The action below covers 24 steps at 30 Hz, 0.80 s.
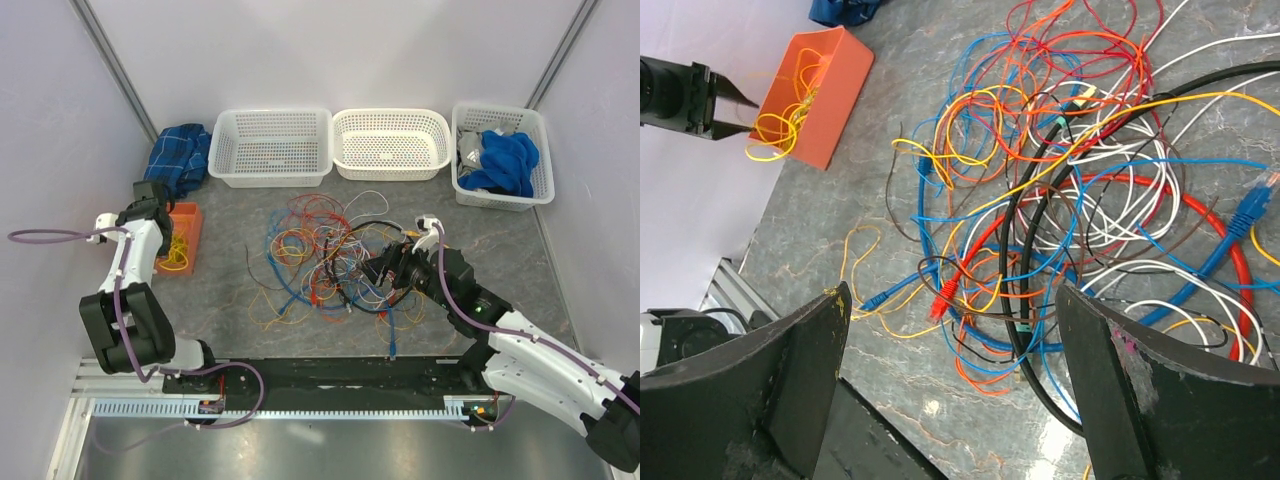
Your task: Untangle the cables
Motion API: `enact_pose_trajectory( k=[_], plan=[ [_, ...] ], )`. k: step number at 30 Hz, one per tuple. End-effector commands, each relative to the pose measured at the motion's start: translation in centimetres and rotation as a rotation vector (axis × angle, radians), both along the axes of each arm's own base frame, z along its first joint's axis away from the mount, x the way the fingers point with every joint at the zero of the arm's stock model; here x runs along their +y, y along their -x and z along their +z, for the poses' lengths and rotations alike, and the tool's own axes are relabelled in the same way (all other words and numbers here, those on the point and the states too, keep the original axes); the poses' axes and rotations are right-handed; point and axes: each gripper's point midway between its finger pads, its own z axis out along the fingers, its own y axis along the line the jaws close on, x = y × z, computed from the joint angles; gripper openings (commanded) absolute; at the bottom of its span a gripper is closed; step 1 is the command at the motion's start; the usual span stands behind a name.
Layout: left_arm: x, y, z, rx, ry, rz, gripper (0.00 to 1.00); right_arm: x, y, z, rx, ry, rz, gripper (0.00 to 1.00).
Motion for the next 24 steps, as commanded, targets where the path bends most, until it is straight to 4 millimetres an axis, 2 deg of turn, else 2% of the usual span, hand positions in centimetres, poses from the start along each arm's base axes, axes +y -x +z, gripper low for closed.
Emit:
enact_pose_trajectory(
  k=[1,5,6,10,13,15,16,17,18,19,20,21,22,24],
  plan=[
    [-0.2,-2.1,2.6,-0.078,0.007,-0.064,0.51,-0.2,-0.5,-0.3,-0.01,0.023,-0.018,0.91],
    [-1.3,-2.4,5.6,-0.173,0.014,-0.123,0.56,0.2,-0.7,-0.4,-0.005,0.024,-0.011,0.91],
    [-2.1,-2.4,6.8,-0.217,0.022,-0.151,0.56,0.3,-0.7,-0.5,-0.001,0.022,-0.01,0.91],
    [-5.3,-2.6,8.7,-0.281,0.011,-0.261,0.58,1.0,-1.1,-0.7,0.014,0.009,0.001,0.91],
    [-8.7,-3.8,9.3,-0.312,0.013,-0.433,0.61,1.3,-1.3,-0.6,0.022,0.007,0.003,0.9],
    [-13.2,-4.8,9.6,-0.335,0.023,-0.626,0.75,1.3,-1.3,-0.6,0.025,0.006,0.004,0.9],
    [-14.9,-4.9,8.7,-0.31,0.006,-0.72,0.79,1.3,-1.2,-0.6,0.026,0.005,0.001,0.9],
    [-18.4,-5.6,9.2,-0.358,-0.003,-0.839,0.83,1.2,-1.3,-0.8,0.028,0.009,-0.005,0.9],
    [-20.3,-5.6,8.7,-0.361,0.002,-0.911,0.87,1.1,-1.2,-1.0,0.032,0.016,-0.006,0.9],
    [-21.8,-5.3,7.0,-0.327,-0.002,-0.98,0.9,0.9,-1.3,-1.1,0.034,0.021,-0.018,0.9],
    [-24.4,-5.6,7.1,-0.37,-0.005,-1.061,0.95,0.8,-1.4,-1.1,0.035,0.024,-0.023,0.9],
    [-25.7,-5.3,6.3,-0.37,0.01,-1.117,0.99,0.7,-1.3,-1.2,0.039,0.026,-0.023,0.9],
    [-27.1,-4.8,4.1,-0.333,0.022,-1.181,0.99,0.6,-1.2,-1.2,0.042,0.025,-0.029,0.9],
    [-29.0,-4.6,2.7,-0.347,0.073,-1.258,0.99,0.4,-1.2,-1.3,0.046,0.027,-0.037,0.9]
  ],
)
